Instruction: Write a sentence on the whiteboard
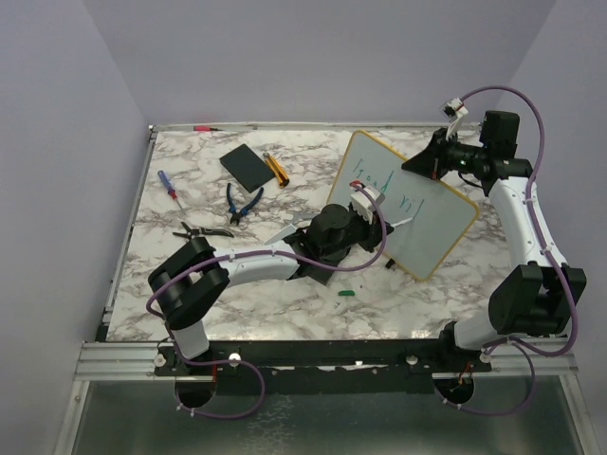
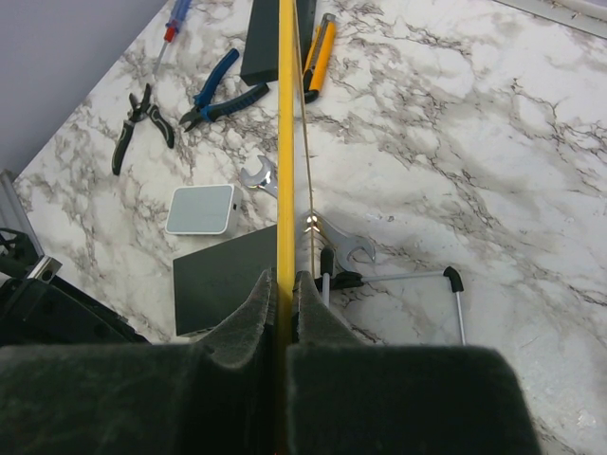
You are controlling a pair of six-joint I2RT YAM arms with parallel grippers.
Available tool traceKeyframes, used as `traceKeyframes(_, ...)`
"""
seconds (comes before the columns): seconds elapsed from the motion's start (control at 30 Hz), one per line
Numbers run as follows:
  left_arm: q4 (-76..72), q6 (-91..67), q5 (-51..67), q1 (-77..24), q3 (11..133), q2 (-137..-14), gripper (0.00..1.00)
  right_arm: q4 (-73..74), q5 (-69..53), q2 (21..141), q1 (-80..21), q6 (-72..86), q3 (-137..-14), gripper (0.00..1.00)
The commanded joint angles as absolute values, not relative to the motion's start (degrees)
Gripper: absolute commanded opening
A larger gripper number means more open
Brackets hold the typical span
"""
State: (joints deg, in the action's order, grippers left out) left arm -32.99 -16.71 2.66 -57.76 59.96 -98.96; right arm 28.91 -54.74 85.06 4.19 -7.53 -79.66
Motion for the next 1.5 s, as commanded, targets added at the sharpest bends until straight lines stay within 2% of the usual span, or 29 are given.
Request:
traceKeyframes(0.0,-32.26,-16.49,0.44,-57.66,59.93,-97.78,0.00,34.34,-56.59,84.47,3.43,-7.73,-78.22,0.01)
traceKeyframes(0.77,-32.26,-15.67,2.24,-57.66,65.10,-99.05,0.00,34.36,-56.59,84.32,3.44,-7.73,-78.13,0.01)
traceKeyframes(1.47,-31.41,-15.42,7.67,-58.22,62.91,-100.41,0.00,34.34,-56.51,84.51,3.43,-7.73,-78.21,0.01)
